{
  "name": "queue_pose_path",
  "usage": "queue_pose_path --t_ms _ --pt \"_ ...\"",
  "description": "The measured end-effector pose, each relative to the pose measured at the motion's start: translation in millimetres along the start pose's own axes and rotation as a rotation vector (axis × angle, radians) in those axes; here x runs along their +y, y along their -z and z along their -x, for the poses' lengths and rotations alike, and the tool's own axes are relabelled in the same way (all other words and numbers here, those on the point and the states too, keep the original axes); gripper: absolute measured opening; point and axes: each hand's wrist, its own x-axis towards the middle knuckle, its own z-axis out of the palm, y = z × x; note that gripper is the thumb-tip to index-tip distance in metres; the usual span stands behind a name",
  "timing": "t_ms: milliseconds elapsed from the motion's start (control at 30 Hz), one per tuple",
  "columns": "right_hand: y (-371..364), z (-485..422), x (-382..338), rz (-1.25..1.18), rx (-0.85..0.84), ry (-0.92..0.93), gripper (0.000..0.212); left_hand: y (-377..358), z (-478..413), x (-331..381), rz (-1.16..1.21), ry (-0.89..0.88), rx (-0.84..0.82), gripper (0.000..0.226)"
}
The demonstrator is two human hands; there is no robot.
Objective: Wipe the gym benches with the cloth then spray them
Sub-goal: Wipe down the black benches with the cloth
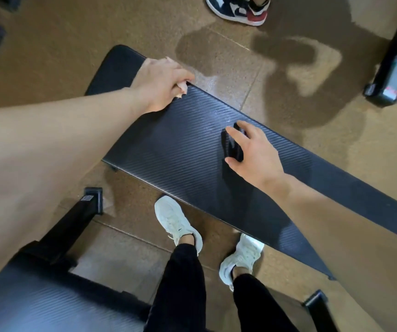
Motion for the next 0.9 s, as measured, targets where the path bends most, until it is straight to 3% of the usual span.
queue_pose_path --t_ms 100,300,467,600,733,900 --pt "0 18 26 -0.069 0.105 -0.08 0.065 -7 -2 25 0.006 -0.036 -0.037 0.04" --pt "-9 77 98 -0.025 0.2 -0.433 0.064 -18 -11 93 0.032 -0.071 -0.105 0.047" --pt "-21 127 148 -0.095 0.117 -0.718 0.089 -25 -17 163 0.083 -0.104 -0.126 0.027" --pt "-31 145 163 -0.104 0.008 -0.612 0.102 -41 -22 215 0.121 -0.114 -0.145 0.036" --pt "-26 161 179 -0.144 0.017 -0.497 0.095 -50 -32 262 0.138 -0.099 -0.155 0.035" --pt "-21 194 214 -0.445 0.18 -0.475 0.078 -54 -41 309 0.17 -0.14 -0.228 0.034"
